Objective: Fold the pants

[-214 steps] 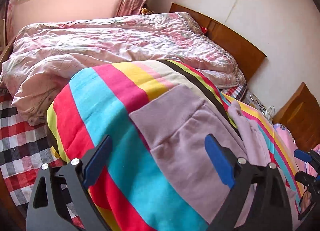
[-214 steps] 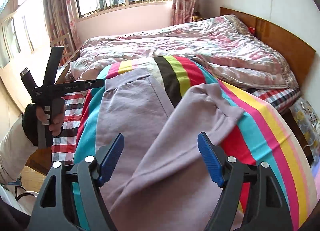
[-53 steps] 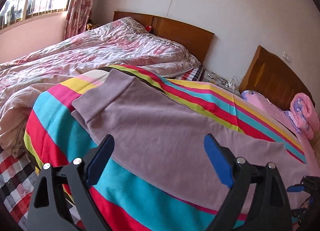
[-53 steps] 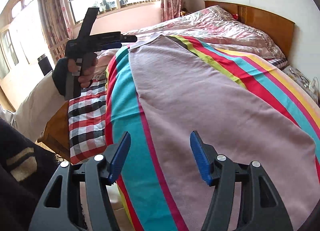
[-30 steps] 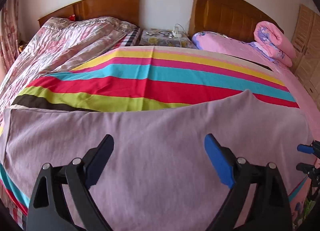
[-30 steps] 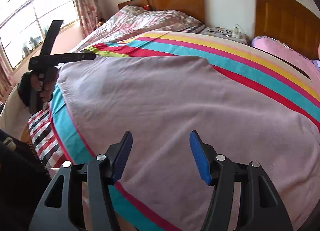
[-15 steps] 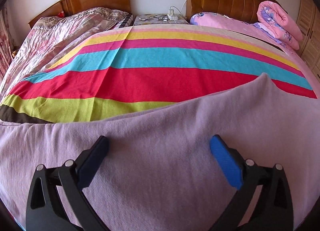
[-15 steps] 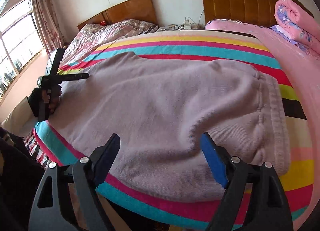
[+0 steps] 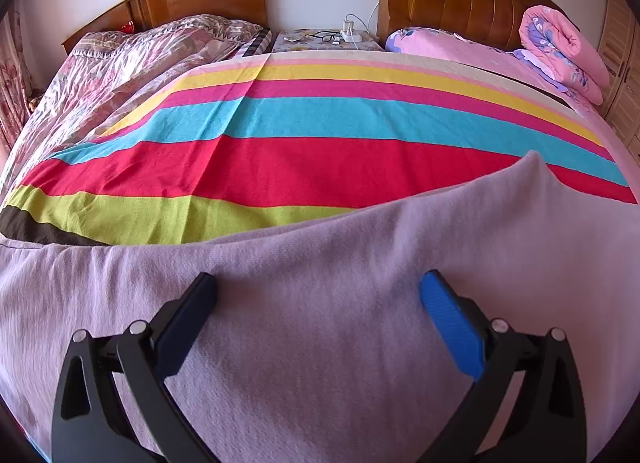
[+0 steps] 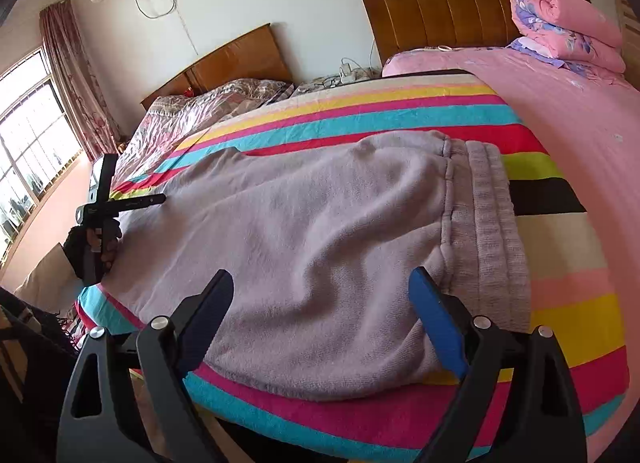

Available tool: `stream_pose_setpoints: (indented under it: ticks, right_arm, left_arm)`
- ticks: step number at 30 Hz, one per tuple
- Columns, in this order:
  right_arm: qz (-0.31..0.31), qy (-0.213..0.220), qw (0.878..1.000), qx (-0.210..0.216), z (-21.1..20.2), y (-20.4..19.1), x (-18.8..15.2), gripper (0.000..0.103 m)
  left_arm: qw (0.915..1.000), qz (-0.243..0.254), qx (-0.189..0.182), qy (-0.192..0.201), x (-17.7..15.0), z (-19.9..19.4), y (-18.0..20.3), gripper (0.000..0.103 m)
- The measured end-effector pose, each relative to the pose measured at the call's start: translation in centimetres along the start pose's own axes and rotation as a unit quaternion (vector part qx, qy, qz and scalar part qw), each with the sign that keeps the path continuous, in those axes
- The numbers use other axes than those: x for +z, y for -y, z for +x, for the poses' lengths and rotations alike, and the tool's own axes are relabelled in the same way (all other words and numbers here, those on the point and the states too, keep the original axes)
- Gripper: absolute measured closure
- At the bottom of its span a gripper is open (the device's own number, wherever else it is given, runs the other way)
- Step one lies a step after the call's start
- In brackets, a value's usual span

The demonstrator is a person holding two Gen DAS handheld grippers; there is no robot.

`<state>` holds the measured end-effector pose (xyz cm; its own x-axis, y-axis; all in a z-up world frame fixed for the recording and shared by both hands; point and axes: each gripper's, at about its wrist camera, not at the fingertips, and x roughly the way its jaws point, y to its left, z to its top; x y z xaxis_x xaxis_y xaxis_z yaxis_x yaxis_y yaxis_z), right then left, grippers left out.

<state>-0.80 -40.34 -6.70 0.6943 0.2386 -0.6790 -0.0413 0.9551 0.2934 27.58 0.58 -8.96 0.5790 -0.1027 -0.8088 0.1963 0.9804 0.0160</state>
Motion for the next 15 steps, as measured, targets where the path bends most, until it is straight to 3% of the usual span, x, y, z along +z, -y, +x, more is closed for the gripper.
stream_pose_setpoints:
  ticks: [3, 6, 11, 15]
  right_arm:
    - [-0.045, -0.027, 0.998, -0.031, 1.1, -0.9, -0.5, 0.015]
    - [-0.039, -0.032, 0.998, -0.034, 0.7, -0.7, -0.4, 0.015]
    - [-0.005, 0.013, 0.998, -0.065, -0.1, -2.5, 1.8, 0.015]
    - [-0.046, 0.034, 0.998, -0.032, 2.1, -8.5, 5.1, 0.015]
  left_arm:
    - [1.0, -0.001, -0.001, 0.001, -0.1, -0.1, -0.1, 0.001]
    - [1.0, -0.001, -0.001, 0.001, -0.2, -0.1, 0.0, 0.001]
    - [0.9998, -0.011, -0.009, 0.01, -0.4, -0.7, -0.5, 0.001]
    - [0.9935, -0.064, -0.049, 0.081, -1.1, -4.5, -3.6, 0.001]
